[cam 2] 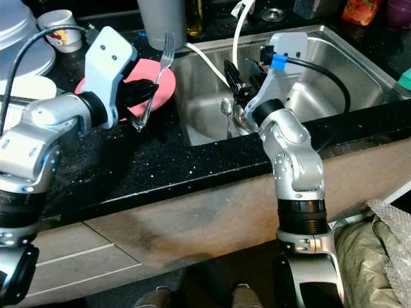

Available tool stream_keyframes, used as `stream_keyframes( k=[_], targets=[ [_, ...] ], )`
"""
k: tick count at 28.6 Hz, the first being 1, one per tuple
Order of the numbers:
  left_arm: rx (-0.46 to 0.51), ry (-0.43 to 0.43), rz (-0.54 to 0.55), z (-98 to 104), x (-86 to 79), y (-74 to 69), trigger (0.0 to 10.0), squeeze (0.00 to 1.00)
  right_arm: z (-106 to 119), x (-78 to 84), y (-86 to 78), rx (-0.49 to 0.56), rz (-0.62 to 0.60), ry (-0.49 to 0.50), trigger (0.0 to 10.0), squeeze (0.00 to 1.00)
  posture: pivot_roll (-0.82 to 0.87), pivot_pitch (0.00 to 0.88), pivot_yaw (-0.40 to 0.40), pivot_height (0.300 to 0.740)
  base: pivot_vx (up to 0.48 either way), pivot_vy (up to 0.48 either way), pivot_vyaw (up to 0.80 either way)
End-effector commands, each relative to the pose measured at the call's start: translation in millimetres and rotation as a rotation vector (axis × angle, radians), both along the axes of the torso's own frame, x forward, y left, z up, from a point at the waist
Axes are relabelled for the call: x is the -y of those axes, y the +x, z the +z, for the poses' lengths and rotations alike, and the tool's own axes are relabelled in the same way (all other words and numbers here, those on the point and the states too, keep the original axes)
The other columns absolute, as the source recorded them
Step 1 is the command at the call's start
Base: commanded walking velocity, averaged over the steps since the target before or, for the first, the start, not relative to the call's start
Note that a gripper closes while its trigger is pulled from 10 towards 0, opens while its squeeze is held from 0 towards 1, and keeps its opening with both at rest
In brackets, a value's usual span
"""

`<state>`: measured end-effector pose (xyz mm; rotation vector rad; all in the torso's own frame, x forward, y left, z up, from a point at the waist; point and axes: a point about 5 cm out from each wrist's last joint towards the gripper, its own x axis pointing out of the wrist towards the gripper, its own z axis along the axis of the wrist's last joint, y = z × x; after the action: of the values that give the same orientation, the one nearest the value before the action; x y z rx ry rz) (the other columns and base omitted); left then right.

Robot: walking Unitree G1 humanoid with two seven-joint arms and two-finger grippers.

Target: Kitchen organization

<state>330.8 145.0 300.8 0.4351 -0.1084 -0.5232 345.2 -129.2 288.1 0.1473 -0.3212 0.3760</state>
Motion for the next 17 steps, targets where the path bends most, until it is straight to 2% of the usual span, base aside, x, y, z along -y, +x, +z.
stream_keyframes(
  k=[1,17],
  targets=[
    [0.032,-0.008,0.002,3.8,-1.0,-1.2,10.0,0.00,0.6,-1.6,-1.8,-0.005,0.005,0.020,10.0,0.00,0.06,0.216,0.037,0.740,0.000,0.000,0.00],
    [0.049,-0.017,-0.017,0.3,7.1,-1.6,10.0,0.00,2.5,-13.4,-7.6,-0.028,0.050,0.057,10.0,0.00,0.05,0.232,0.035,0.740,0.000,0.000,0.00]
  ],
)
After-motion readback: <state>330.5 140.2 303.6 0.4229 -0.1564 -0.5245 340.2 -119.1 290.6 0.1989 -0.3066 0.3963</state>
